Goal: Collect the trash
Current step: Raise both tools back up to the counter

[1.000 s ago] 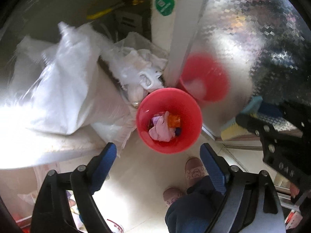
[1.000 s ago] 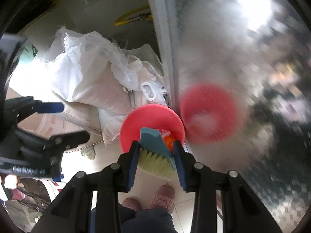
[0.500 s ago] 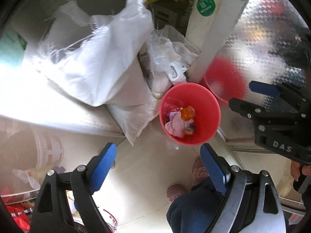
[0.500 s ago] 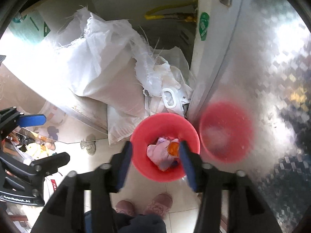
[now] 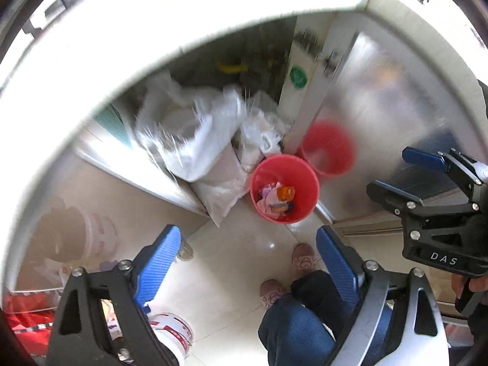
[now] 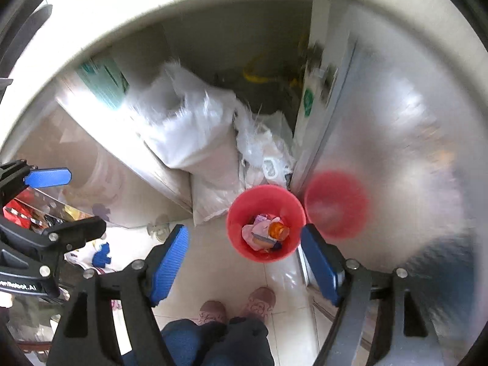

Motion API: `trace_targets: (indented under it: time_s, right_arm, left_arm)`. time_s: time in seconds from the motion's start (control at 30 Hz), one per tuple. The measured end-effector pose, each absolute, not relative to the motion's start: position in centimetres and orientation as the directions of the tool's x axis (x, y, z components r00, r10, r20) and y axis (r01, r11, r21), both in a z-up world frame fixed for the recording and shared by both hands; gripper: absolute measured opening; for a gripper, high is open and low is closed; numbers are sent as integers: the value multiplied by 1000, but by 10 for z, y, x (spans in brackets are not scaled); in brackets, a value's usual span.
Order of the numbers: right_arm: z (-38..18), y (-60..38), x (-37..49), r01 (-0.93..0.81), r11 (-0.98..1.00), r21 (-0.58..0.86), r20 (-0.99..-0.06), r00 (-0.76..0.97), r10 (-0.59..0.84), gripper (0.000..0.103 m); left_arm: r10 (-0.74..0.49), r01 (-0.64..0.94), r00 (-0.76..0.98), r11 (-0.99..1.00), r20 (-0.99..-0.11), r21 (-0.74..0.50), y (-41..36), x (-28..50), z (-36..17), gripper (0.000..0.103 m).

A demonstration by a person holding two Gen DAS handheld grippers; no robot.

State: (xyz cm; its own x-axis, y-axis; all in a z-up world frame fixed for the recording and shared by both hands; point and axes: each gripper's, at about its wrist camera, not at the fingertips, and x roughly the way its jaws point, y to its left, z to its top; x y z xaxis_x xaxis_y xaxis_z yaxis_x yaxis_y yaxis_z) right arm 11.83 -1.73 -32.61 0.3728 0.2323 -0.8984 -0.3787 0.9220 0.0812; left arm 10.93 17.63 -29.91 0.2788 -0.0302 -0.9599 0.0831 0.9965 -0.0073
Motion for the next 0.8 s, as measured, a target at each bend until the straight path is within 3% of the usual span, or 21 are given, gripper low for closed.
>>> trace_targets:
  time_s: [0.4, 0.47, 0.8]
  right_arm:
    - [-178, -47, 99, -231, 970, 71, -835, 519, 184, 98]
    - [-161, -56, 96, -199, 978, 59, -824, 543, 160, 102]
    - [-129, -100, 110, -71, 997, 22, -804, 592, 60, 102]
  left_arm:
    - [-99, 201, 420, 980, -902, -14, 156, 130, -153, 95]
    - [-120, 233, 430, 972, -895, -19, 149, 135, -137, 103]
    - [-189, 382, 470, 924, -862, 6, 94, 180, -96, 103]
